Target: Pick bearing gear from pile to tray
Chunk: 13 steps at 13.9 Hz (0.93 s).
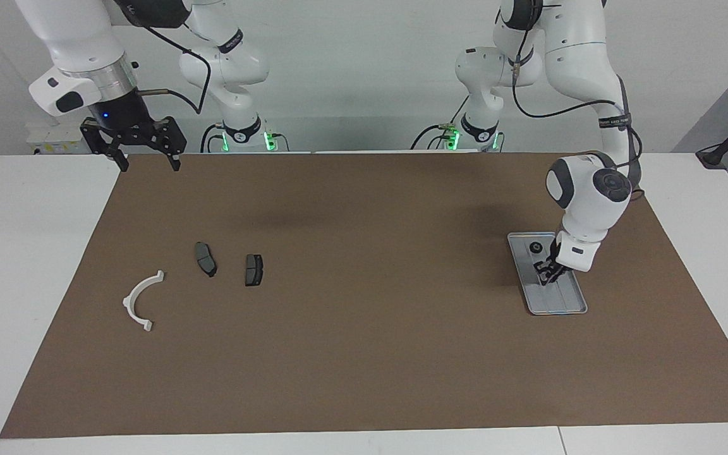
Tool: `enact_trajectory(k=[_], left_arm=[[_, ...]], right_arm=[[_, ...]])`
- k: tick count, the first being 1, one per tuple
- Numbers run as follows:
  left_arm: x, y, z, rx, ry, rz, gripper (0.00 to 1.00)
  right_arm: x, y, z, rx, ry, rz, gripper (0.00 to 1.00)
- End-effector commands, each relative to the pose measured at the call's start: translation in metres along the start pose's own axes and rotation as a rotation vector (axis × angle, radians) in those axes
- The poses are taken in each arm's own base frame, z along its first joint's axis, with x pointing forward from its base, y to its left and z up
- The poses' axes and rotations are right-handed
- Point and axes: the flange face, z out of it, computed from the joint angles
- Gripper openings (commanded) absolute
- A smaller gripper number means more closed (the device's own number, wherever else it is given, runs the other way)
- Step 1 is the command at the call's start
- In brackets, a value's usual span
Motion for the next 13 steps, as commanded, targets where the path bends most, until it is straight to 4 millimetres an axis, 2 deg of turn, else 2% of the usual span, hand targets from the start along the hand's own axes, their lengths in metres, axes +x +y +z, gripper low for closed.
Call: enact_trajectory(k=[1, 4, 6, 8, 11, 13], left_arm=[[0.002, -0.004, -0.018, -0.004, 0.000, 0.012, 1.00], [0.012, -0.004, -0.114, -0.006, -0.064, 0.010, 1.00], [0.005, -0.007, -0.171, -0.005, -0.110, 0.012, 1.00], [-0.001, -0.010, -0.220, -0.006, -0.134, 0.015, 1.00], [-0.028, -0.020, -0.274, -0.016, -0.147, 0.018, 1.00], [-0.041, -0.023, -0.285, -0.014, -0.179, 0.029, 1.00]], right_arm=[[-0.006, -0.001, 0.000, 0.019, -0.009, 0.013, 1.00], [-0.006, -0.004, 0.000, 0.019, -0.009, 0.009, 1.00], [-0.006, -0.004, 0.000, 0.019, -0.010, 0.009, 1.00], [-0.006, -0.004, 0.000, 0.019, -0.009, 0.010, 1.00], [-0.006, -0.003, 0.000, 0.019, -0.007, 0.010, 1.00], [-0.006, -0.003, 0.000, 0.019, -0.009, 0.010, 1.00]])
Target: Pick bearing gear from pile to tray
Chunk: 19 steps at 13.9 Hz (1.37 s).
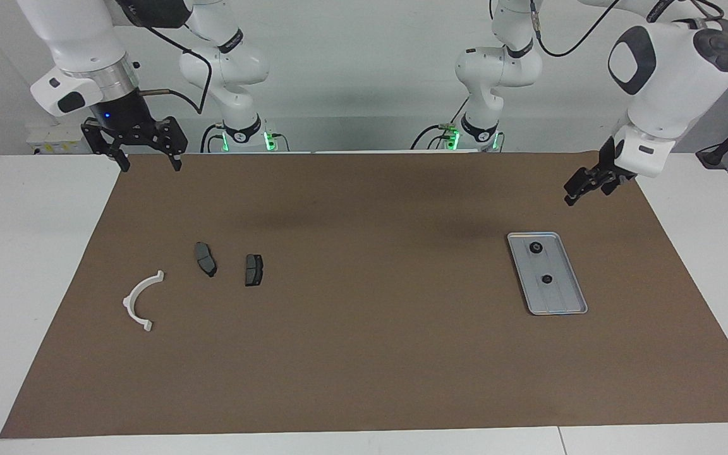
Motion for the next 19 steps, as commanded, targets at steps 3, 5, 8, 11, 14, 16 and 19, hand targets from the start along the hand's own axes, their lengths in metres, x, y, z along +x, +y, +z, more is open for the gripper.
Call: enact_trajectory(k=[3, 5, 8, 11, 14, 16, 19], left_arm=[[-0.014, -0.005, 0.003, 0.001, -0.008, 0.022, 1.00], [-0.008, -0.009, 0.006, -0.007, 0.033, 0.043, 1.00], [0.003, -0.010, 0.005, -0.005, 0.069, 0.037, 1.00], [0.001, 0.001, -0.003, 0.008, 0.046, 0.059, 1.00], [-0.007, 0.003, -0.019, 0.009, 0.043, 0.067, 1.00], [-0.008, 0.006, -0.021, 0.008, 0.043, 0.071, 1.00], [-0.009, 0.009, -0.022, 0.007, 0.049, 0.078, 1.00]], right_arm=[[-0.006, 0.000, 0.000, 0.019, -0.008, 0.015, 1.00], [-0.006, 0.000, 0.000, 0.019, -0.008, 0.015, 1.00], [-0.006, 0.000, 0.001, 0.019, -0.011, 0.015, 1.00], [-0.007, 0.000, 0.001, 0.019, -0.011, 0.017, 1.00], [-0.008, 0.000, 0.000, 0.019, -0.011, 0.015, 1.00], [-0.009, 0.000, 0.002, 0.019, -0.016, 0.015, 1.00], [-0.009, -0.001, 0.002, 0.019, -0.017, 0.013, 1.00]])
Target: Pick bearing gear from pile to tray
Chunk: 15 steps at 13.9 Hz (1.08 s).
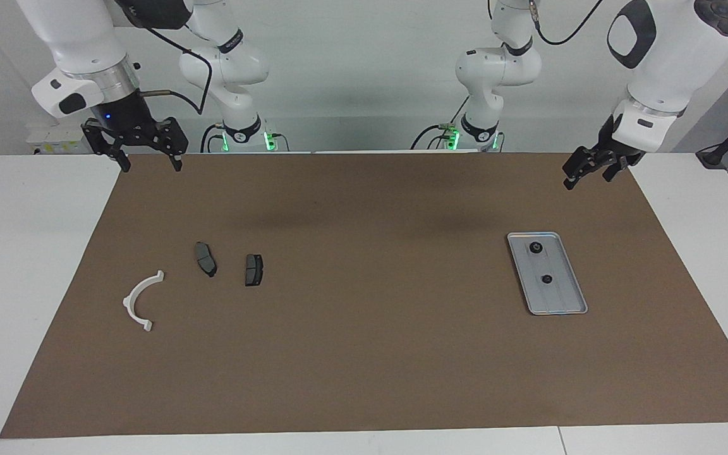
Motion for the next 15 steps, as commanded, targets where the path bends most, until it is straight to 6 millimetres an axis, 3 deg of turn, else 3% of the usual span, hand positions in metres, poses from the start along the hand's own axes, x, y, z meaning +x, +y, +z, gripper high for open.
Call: enact_trajectory(k=[1, 13, 15], left_arm=[[-0.0010, -0.0028, -0.0049, 0.015, -0.004, 0.012, 1.00], [-0.0004, -0.0018, -0.0054, 0.012, 0.006, 0.037, 1.00], [-0.0013, -0.0045, -0.0053, 0.012, 0.003, 0.104, 1.00]], right_arm=[[-0.0088, -0.0010, -0.0008, 0.019, -0.008, 0.013, 1.00], [-0.0087, 0.0006, -0.0009, 0.019, -0.006, 0.016, 1.00], [-0.0087, 0.0006, -0.0009, 0.019, -0.006, 0.016, 1.00]])
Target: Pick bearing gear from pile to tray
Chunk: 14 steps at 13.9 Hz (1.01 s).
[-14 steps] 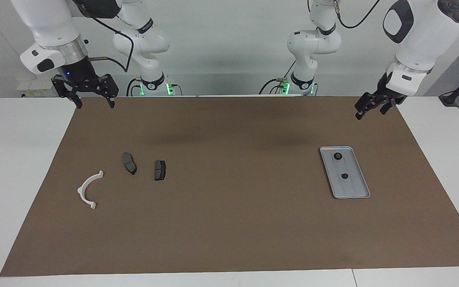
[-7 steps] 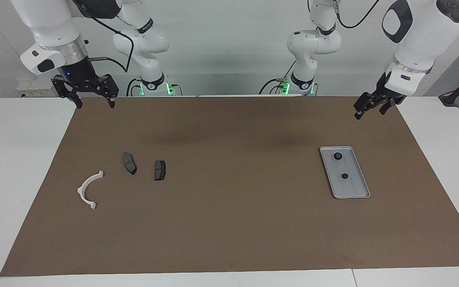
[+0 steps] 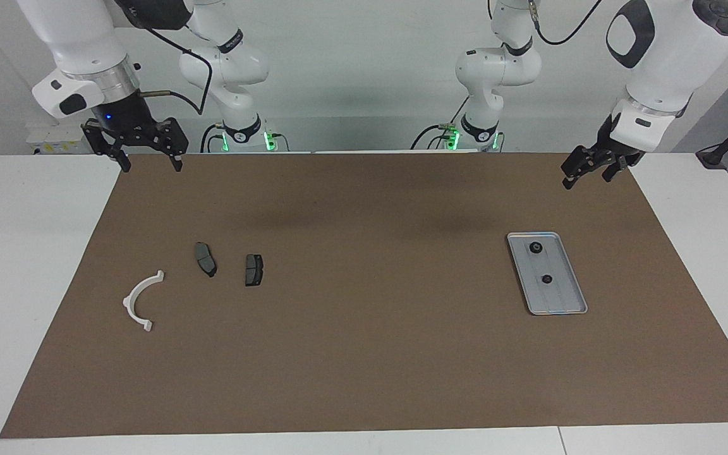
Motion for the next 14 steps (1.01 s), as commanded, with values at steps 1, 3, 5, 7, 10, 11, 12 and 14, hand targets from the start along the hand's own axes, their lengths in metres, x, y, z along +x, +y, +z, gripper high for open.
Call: enact_trajectory(k=[1, 3, 5, 7, 10, 11, 12, 14], left_arm=[[-0.0010, -0.0054, -0.0055, 0.012, 0.005, 0.072, 1.00], [-0.0003, -0.0052, -0.0060, 0.010, 0.011, 0.070, 1.00], [0.0010, -0.0050, -0.0065, 0.009, 0.023, 0.075, 1.00], [0.0014, -0.0060, -0.0061, 0.010, 0.025, 0.086, 1.00], [0.0023, -0.0078, -0.0067, 0.012, 0.031, 0.157, 1.00], [0.0036, -0.0076, -0.0060, 0.012, 0.037, 0.155, 1.00], [0.0036, -0.0075, -0.0067, 0.010, 0.038, 0.150, 1.00], [0.0040, -0.0076, -0.0064, 0.012, 0.042, 0.149, 1.00]], right_arm=[[-0.0085, 0.0005, -0.0013, 0.019, -0.005, 0.016, 1.00], [-0.0085, 0.0005, -0.0006, 0.019, -0.007, 0.015, 1.00], [-0.0087, -0.0004, -0.0005, 0.019, -0.009, 0.013, 1.00], [-0.0087, -0.0012, -0.0005, 0.019, -0.009, 0.013, 1.00], [-0.0087, -0.0012, -0.0005, 0.019, -0.009, 0.013, 1.00], [-0.0087, -0.0012, -0.0005, 0.019, -0.009, 0.012, 1.00], [-0.0087, -0.0012, -0.0005, 0.019, -0.009, 0.012, 1.00], [-0.0087, -0.0012, -0.0005, 0.019, -0.009, 0.013, 1.00]])
